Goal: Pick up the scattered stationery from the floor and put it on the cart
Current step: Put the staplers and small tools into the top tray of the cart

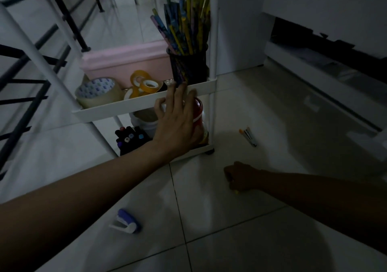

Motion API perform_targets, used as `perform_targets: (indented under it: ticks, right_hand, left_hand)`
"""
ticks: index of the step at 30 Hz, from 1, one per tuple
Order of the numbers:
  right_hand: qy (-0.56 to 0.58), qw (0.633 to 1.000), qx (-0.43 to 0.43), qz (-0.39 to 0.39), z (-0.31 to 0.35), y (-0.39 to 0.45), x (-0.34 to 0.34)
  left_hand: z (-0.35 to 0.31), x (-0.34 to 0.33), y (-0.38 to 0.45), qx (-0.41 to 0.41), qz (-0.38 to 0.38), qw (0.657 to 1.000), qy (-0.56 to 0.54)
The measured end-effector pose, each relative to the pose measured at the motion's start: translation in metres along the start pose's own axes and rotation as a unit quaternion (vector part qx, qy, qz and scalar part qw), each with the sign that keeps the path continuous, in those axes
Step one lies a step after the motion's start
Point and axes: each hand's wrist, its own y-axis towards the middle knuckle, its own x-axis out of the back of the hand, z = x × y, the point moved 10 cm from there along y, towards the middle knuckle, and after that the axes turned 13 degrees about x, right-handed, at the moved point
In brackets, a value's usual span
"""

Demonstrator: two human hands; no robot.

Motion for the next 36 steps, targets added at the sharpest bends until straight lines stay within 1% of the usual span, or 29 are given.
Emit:
perform_targets:
  ticks: [2, 4, 5, 7, 8, 10, 12, 15, 16, 18, 21, 22, 24, 27, 31, 33, 36]
  right_hand:
    - [0.030, 0.997, 0.033, -0.067, 0.011, -0.002, 0.011]
    - [0.030, 0.980, 0.090, -0.177, 0.032, -0.010, 0.034]
    - [0.028, 0.961, 0.127, -0.245, 0.046, -0.017, 0.048]
    - [0.037, 0.906, 0.198, -0.373, 0.074, -0.039, 0.077]
    - [0.053, 0.877, 0.223, -0.422, 0.086, -0.050, 0.090]
    - [0.096, 0.827, 0.261, -0.489, 0.106, -0.069, 0.115]
    - [0.151, 0.780, 0.281, -0.538, 0.123, -0.084, 0.140]
    - [0.220, 0.708, 0.314, -0.593, 0.148, -0.107, 0.177]
    - [0.221, 0.688, 0.326, -0.610, 0.157, -0.114, 0.189]
    - [0.216, 0.658, 0.331, -0.641, 0.172, -0.127, 0.210]
    - [0.233, 0.621, 0.338, -0.668, 0.190, -0.140, 0.239]
    - [0.245, 0.607, 0.349, -0.671, 0.196, -0.143, 0.247]
    - [0.266, 0.582, 0.369, -0.674, 0.206, -0.149, 0.264]
    - [0.255, 0.564, 0.376, -0.689, 0.219, -0.158, 0.284]
    - [0.187, 0.546, 0.374, -0.726, 0.239, -0.176, 0.301]
    - [0.156, 0.544, 0.378, -0.733, 0.250, -0.187, 0.313]
    - [0.089, 0.550, 0.394, -0.731, 0.269, -0.208, 0.336]
  left_hand:
    - [0.001, 0.002, -0.001, -0.009, 0.004, 1.000, -0.004]
    - [0.002, 0.005, -0.001, -0.019, 0.007, 1.000, -0.007]
    - [0.004, 0.005, -0.001, -0.025, 0.011, 1.000, -0.010]
    - [0.006, 0.009, -0.002, -0.036, 0.014, 0.999, -0.028]
    - [0.006, 0.013, -0.002, -0.042, 0.008, 0.998, -0.044]
    - [0.006, 0.028, 0.000, -0.058, -0.015, 0.993, -0.100]
    - [0.007, 0.051, 0.004, -0.079, -0.039, 0.977, -0.195]
    - [0.013, 0.084, 0.012, -0.110, -0.054, 0.934, -0.337]
    - [0.017, 0.092, 0.016, -0.098, -0.050, 0.918, -0.381]
    - [0.028, 0.098, 0.024, -0.040, -0.034, 0.887, -0.459]
    - [0.037, 0.095, 0.031, 0.046, 0.012, 0.819, -0.572]
    - [0.037, 0.095, 0.032, 0.057, 0.018, 0.801, -0.595]
    - [0.036, 0.104, 0.033, 0.052, 0.003, 0.789, -0.612]
    - [0.038, 0.124, 0.035, 0.041, -0.043, 0.776, -0.628]
    - [0.043, 0.155, 0.037, 0.033, -0.115, 0.765, -0.633]
    - [0.043, 0.173, 0.036, 0.030, -0.148, 0.753, -0.640]
    - [0.049, 0.207, 0.041, 0.045, -0.192, 0.734, -0.650]
